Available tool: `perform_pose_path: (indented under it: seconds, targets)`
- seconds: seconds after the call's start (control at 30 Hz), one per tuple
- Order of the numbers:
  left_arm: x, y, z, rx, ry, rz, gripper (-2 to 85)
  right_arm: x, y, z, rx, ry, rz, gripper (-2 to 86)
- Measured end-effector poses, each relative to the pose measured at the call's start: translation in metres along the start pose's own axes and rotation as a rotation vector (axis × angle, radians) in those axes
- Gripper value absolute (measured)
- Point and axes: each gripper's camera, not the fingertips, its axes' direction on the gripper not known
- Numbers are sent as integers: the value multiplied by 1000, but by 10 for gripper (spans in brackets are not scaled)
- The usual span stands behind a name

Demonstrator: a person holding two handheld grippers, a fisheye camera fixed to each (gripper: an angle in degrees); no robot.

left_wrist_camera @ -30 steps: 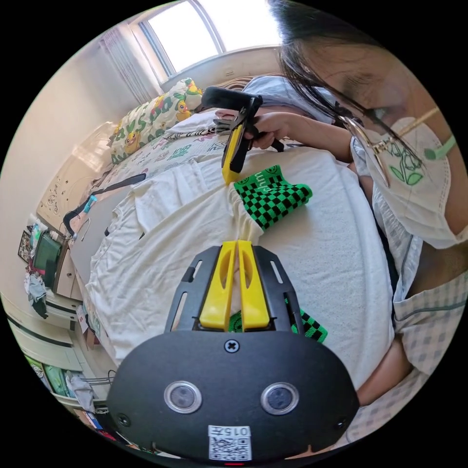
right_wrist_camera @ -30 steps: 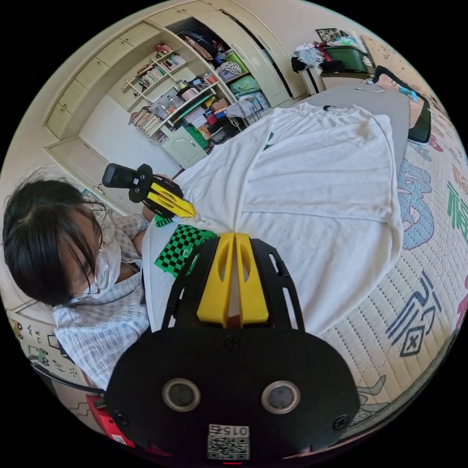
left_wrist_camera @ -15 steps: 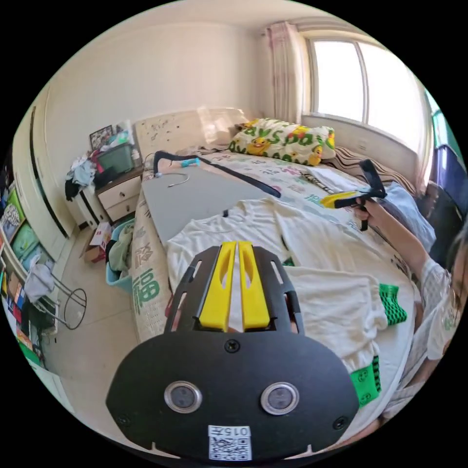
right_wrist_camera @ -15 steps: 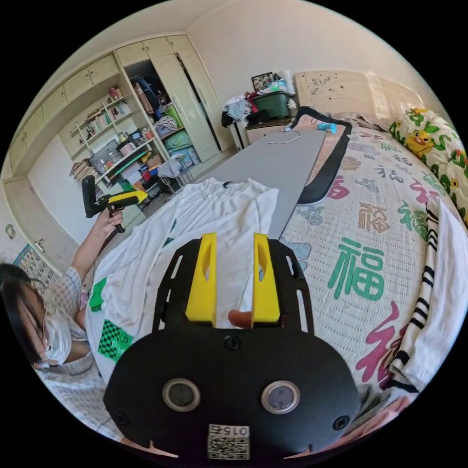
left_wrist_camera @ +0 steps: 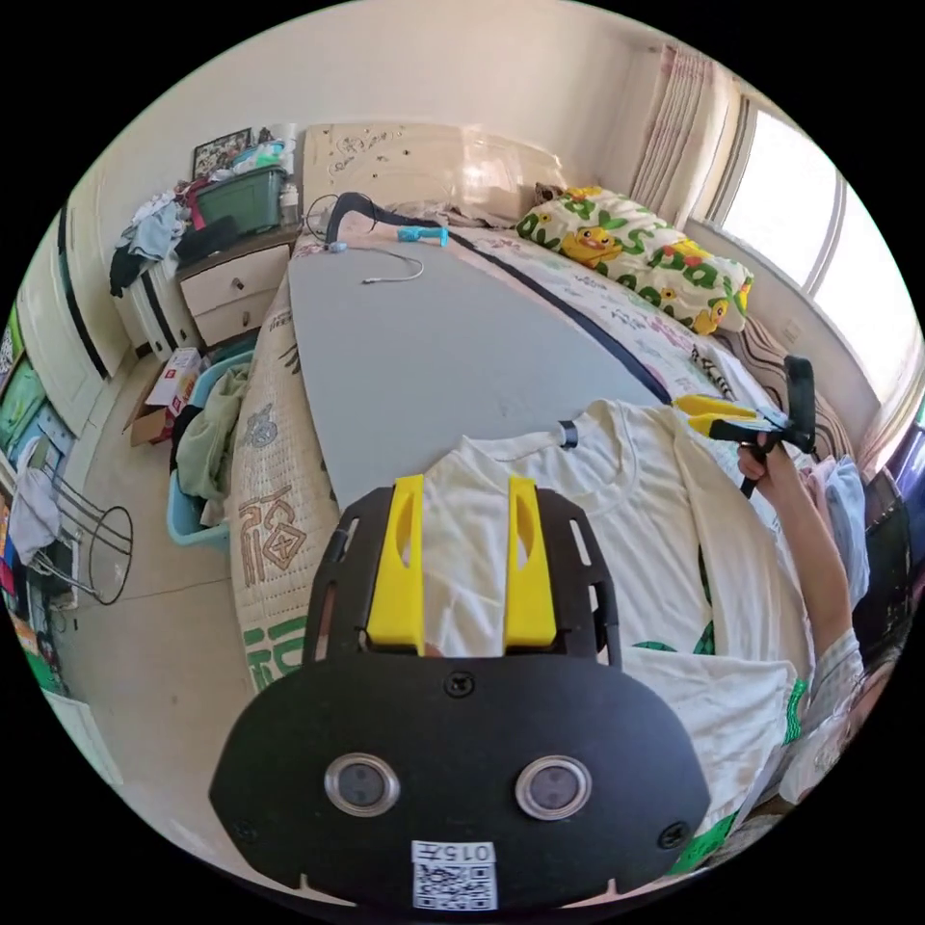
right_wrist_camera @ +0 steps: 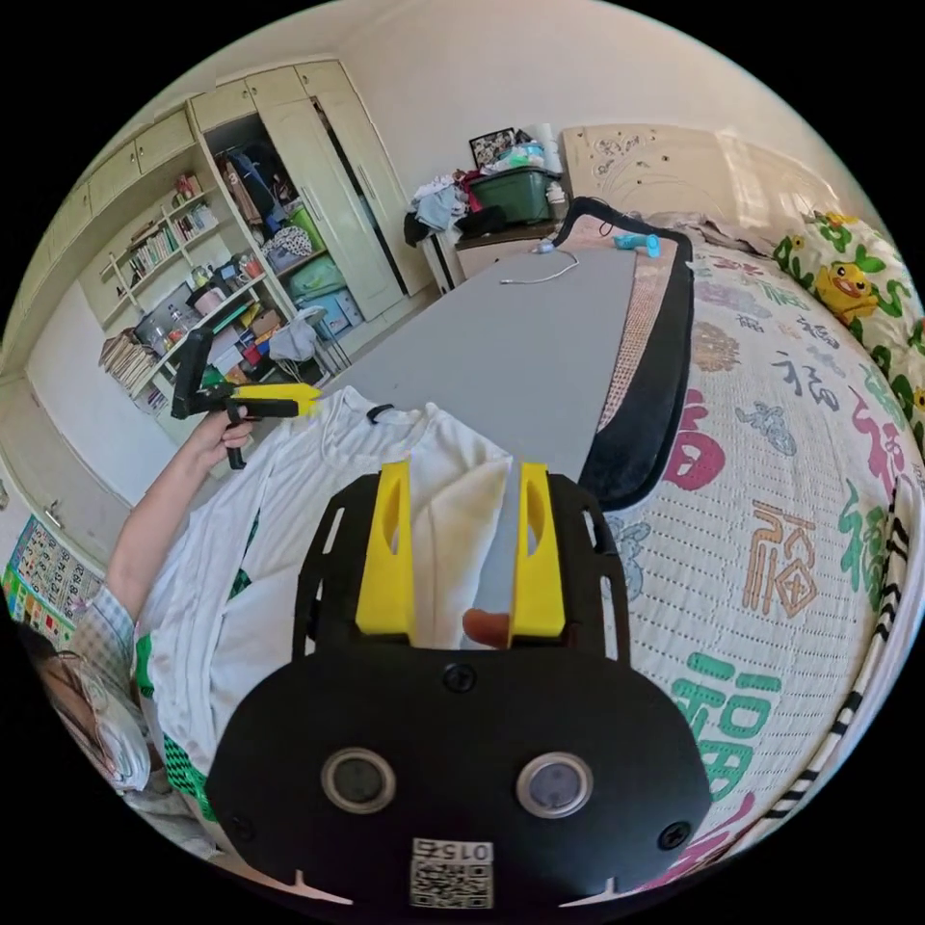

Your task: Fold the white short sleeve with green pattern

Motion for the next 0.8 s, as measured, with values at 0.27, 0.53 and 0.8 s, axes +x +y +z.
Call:
perform_pose_path:
  seconds: [0.27,0.53,0.8]
  targets:
    - [-14,14,0,-3,-65,24,45,-11,11,37,-95,101,-34,64]
    - [-3,31,-60,144,-84,60,4,-24,56,21,0,127,-85,36]
    - [67,139,-243,459,43,204,2,-111,196,-100,187,7,-315,31]
